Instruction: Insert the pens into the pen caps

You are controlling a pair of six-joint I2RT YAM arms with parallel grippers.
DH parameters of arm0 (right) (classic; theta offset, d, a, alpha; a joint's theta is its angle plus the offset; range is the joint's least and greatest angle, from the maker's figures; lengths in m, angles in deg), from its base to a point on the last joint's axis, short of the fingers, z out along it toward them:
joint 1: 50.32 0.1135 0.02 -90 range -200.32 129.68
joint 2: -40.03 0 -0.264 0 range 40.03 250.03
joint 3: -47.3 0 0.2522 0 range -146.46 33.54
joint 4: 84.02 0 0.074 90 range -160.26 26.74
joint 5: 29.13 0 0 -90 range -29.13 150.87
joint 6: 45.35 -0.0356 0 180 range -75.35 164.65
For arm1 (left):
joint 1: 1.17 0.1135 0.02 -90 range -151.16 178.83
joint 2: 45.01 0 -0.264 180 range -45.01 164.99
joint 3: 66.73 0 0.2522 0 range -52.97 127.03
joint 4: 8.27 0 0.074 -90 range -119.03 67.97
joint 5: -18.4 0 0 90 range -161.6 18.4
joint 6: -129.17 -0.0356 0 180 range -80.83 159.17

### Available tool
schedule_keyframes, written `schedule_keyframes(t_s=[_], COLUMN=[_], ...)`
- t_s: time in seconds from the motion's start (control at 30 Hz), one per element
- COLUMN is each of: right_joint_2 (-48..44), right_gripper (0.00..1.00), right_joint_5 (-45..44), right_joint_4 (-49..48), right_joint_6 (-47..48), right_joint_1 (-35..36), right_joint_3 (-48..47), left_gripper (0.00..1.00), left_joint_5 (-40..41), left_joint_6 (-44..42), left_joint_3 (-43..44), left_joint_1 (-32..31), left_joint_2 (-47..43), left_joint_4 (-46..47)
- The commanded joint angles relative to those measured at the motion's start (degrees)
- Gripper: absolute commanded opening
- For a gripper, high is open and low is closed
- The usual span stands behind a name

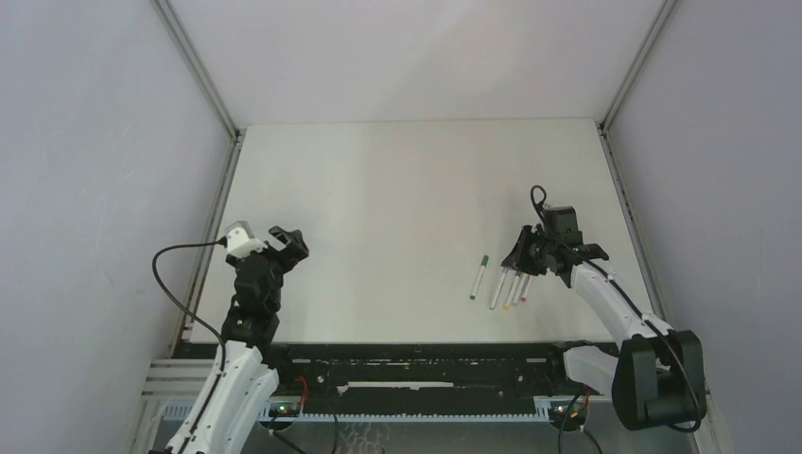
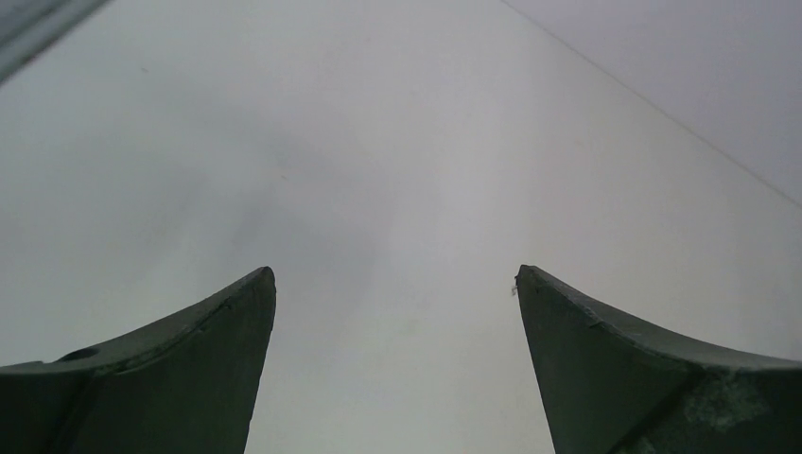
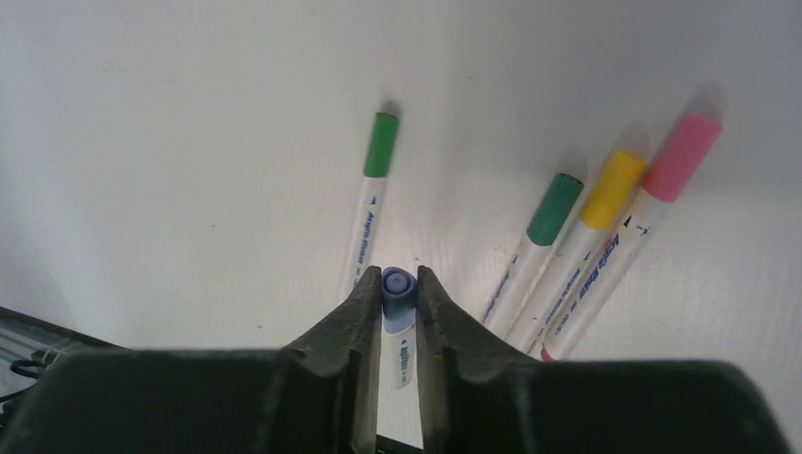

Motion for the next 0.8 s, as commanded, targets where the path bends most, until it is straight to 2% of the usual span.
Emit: schedule_keyframes(t_s=[0.0, 0.17, 0.33, 0.37, 0.4, 0.43, 0.57, 0.63, 0.77], right_joint_2=[2.79, 4.28, 3.19, 2.76, 2.31, 1.70, -2.68, -6.08, -11.36], right_gripper=[0.21, 0.44, 0.57, 0.69, 0.94, 0.99, 1.00, 1.00, 1.00], right_joint_5=[2.16, -0.20, -4.76, -5.31, -6.06, -6.93, -14.57, -19.98, -25.47], right_joint_4=[-6.23, -9.14, -13.08, -14.54, -16.06, -17.79, -26.48, -33.03, -46.01], right_joint_6=[1.73, 1.51, 2.76, 3.37, 3.71, 4.05, 7.08, 8.96, 12.31], right_joint_1=[-1.75, -2.58, -2.92, -3.22, -3.66, -4.18, -5.44, -5.65, -6.65], right_joint_3=[2.49, 3.55, 3.50, 3.51, 3.47, 3.46, 5.09, 8.93, 17.09], left_gripper=[0.98, 0.98, 1.00, 1.00, 1.00, 1.00, 1.00, 1.00, 1.00], left_joint_5=[10.65, 13.37, 15.30, 15.81, 15.74, 15.83, 18.95, 19.02, 16.70], left_joint_6=[-4.77, -8.07, -13.44, -14.05, -14.68, -15.56, -19.44, -20.98, -18.81], left_joint_3=[-0.89, -0.55, 0.23, 0.07, -0.30, -0.92, -3.34, -5.05, -7.19], left_joint_1=[0.99, 1.03, 1.16, 1.14, 1.21, 1.30, 2.31, 3.95, 11.45], left_joint_2=[-1.16, 1.63, 5.09, 5.48, 5.62, 5.80, 6.32, 7.02, 11.67], left_joint_4=[1.27, 2.90, 7.04, 8.05, 9.74, 11.77, 20.75, 26.06, 32.38])
